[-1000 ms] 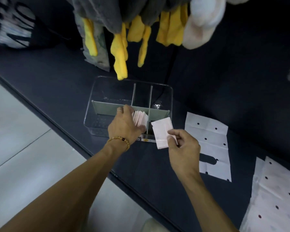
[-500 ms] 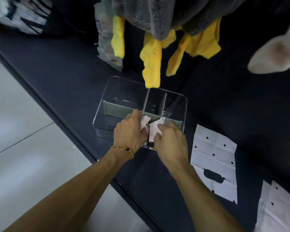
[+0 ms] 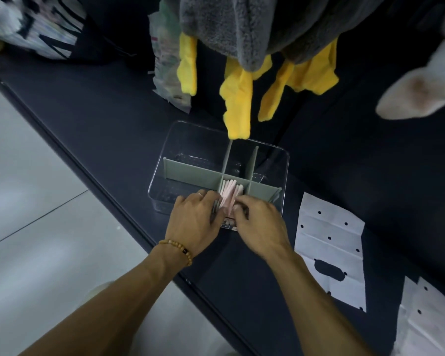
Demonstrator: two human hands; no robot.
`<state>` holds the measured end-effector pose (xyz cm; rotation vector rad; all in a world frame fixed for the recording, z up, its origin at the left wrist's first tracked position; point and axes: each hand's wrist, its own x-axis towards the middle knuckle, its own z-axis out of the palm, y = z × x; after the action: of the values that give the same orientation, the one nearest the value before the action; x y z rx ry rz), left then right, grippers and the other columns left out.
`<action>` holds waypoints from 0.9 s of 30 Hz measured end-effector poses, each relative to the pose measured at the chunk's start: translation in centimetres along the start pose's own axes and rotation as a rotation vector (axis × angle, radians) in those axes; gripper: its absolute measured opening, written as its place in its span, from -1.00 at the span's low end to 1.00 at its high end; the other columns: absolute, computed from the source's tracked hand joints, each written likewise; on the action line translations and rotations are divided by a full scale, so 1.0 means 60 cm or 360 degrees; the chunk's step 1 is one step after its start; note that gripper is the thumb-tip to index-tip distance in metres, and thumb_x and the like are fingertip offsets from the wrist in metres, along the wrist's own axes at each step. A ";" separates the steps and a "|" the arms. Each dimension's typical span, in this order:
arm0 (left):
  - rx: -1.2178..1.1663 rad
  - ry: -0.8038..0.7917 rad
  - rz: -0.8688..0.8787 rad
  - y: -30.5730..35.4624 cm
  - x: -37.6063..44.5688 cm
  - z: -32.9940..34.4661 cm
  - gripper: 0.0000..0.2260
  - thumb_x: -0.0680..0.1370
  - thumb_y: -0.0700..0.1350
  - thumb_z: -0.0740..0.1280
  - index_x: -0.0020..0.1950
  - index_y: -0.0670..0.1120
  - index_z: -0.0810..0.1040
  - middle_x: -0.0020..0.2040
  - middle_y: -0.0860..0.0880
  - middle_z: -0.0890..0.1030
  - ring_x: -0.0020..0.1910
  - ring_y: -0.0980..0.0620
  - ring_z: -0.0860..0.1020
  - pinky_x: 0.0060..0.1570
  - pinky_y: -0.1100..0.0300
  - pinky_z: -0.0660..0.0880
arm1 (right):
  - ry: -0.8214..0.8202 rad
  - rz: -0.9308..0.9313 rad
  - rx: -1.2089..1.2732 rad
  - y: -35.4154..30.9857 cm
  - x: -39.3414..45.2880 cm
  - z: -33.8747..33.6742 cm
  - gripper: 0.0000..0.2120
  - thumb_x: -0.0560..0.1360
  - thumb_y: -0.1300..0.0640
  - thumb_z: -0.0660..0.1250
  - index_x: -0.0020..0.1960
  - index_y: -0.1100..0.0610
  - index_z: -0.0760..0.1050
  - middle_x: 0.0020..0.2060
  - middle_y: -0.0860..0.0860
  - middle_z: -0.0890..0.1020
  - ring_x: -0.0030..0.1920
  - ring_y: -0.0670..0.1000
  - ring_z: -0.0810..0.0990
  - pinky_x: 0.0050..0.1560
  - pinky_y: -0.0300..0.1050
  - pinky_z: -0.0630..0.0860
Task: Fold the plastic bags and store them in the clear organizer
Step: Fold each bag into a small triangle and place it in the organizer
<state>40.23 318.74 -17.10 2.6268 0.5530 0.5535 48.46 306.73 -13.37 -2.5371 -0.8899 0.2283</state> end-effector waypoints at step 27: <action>-0.0282 -0.1031 0.0443 0.227 -0.104 0.126 -0.33 0.55 0.09 0.27 0.56 -0.02 0.01 0.56 0.07 0.01 0.53 0.08 -0.11 0.47 0.17 -0.15 | 0.0194 0.0511 -0.0220 0.290 -0.316 -0.044 -0.68 0.54 0.07 0.33 0.28 0.00 0.54 0.35 -0.06 0.48 0.30 0.07 0.40 0.17 0.08 0.41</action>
<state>42.36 302.21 -19.16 2.5187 -0.0615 -0.1812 44.13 281.80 -18.76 -2.7811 -0.4634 0.1100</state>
